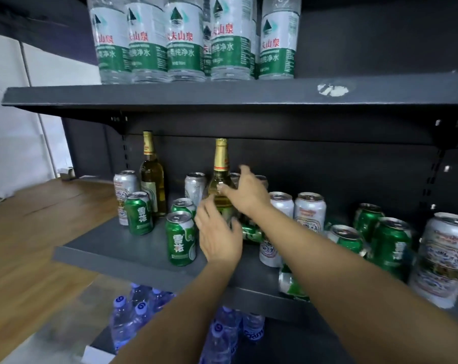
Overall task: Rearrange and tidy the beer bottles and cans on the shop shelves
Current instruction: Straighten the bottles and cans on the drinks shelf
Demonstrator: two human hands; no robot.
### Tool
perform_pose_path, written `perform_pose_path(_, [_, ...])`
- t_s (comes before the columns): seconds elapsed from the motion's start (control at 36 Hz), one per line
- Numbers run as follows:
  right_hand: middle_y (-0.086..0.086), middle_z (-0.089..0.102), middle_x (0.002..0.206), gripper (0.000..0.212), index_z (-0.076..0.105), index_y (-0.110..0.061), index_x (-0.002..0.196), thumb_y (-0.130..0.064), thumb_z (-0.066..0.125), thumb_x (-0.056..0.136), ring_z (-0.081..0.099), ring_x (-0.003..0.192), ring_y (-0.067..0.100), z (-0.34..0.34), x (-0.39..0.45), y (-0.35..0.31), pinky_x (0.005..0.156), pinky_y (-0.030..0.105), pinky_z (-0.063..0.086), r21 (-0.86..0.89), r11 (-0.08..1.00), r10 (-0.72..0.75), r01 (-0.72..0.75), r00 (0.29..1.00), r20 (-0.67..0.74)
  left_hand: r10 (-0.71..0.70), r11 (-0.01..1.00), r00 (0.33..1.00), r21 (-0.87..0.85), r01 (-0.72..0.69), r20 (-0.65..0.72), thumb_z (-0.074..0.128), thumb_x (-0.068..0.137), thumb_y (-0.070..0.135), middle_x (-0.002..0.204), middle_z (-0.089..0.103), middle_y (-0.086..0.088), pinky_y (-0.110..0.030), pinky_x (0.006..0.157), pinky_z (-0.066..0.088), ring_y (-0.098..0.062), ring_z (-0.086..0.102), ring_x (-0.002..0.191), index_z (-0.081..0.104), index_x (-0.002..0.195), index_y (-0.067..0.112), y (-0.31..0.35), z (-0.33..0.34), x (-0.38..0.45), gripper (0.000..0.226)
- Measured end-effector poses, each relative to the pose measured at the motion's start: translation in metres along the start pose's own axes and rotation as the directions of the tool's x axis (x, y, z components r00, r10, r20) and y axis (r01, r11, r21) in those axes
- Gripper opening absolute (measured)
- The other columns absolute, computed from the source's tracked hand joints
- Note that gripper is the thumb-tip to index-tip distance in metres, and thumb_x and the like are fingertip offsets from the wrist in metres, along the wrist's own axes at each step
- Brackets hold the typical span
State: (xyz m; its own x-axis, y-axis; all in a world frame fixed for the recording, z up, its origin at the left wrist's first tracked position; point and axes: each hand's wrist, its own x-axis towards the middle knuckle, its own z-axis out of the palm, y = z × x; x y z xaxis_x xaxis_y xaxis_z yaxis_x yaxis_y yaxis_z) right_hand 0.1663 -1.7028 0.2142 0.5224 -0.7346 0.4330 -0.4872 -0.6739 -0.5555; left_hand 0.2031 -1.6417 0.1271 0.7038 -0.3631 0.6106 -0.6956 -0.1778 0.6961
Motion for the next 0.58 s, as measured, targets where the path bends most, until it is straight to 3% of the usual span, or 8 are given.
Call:
perform_pose_path(0.11, [0.008, 0.056, 0.127, 0.079, 0.031, -0.014, 0.135, -0.052, 0.072, 0.078, 0.056, 0.114, 0.028, 0.031, 0.007, -0.004, 0.084, 0.034, 0.045, 0.104, 0.985, 0.131, -0.138, 0.989, 0.073, -0.097, 0.989, 0.988, -0.099, 0.109, 0.118, 0.061, 0.087, 0.014, 0.149, 0.028, -0.009, -0.045, 0.104, 0.039, -0.028, 0.029, 0.137, 0.019, 0.149, 0.013, -0.012, 0.000, 0.001, 0.075])
perform_pose_path(0.25, [0.004, 0.059, 0.124, 0.085, 0.030, -0.017, 0.136, -0.048, 0.078, 0.073, 0.059, 0.111, 0.026, 0.052, 0.011, -0.002, 0.088, 0.036, 0.049, 0.114, 0.966, 0.223, -0.232, 0.971, 0.090, -0.191, 0.958, 0.937, -0.155, 0.243, 0.292, 0.056, 0.092, 0.016, 0.159, 0.011, -0.008, -0.036, 0.112, 0.024, -0.024, 0.014, 0.146, 0.004, 0.153, 0.011, -0.015, 0.002, 0.002, 0.079])
perform_pose_path(0.39, [0.003, 0.059, 0.120, 0.076, 0.035, -0.019, 0.131, -0.051, 0.075, 0.075, 0.060, 0.106, 0.026, 0.056, 0.003, -0.004, 0.074, 0.030, 0.043, 0.032, 0.952, 0.304, -0.303, 0.952, -0.038, -0.156, 0.955, 0.933, -0.191, 0.226, 0.325, 0.063, 0.089, 0.023, 0.158, 0.014, -0.006, -0.036, 0.112, 0.024, -0.023, 0.016, 0.144, 0.007, 0.152, 0.012, -0.021, 0.001, 0.002, 0.086])
perform_pose_path(0.47, [0.003, 0.057, 0.120, 0.078, 0.040, -0.016, 0.127, -0.050, 0.079, 0.069, 0.059, 0.109, 0.026, 0.051, -0.009, -0.006, 0.079, 0.032, 0.046, 0.062, 0.934, 0.358, -0.353, 0.927, -0.114, -0.121, 0.960, 0.939, -0.201, 0.193, 0.323, 0.066, 0.086, 0.022, 0.157, 0.018, -0.004, -0.037, 0.112, 0.025, -0.023, 0.018, 0.144, 0.010, 0.152, 0.014, -0.022, -0.002, -0.004, 0.086])
perform_pose_path(0.58, [0.002, 0.059, 0.115, 0.076, 0.044, -0.019, 0.120, -0.052, 0.082, 0.063, 0.060, 0.105, 0.024, 0.040, -0.034, -0.008, 0.080, 0.034, 0.049, 0.065, 0.946, 0.325, -0.319, 0.925, -0.194, -0.110, 0.970, 0.940, -0.170, 0.171, 0.322, 0.067, 0.083, 0.025, 0.154, 0.024, -0.007, -0.045, 0.106, 0.032, -0.026, 0.024, 0.141, 0.012, 0.152, 0.017, -0.025, -0.012, -0.011, 0.088])
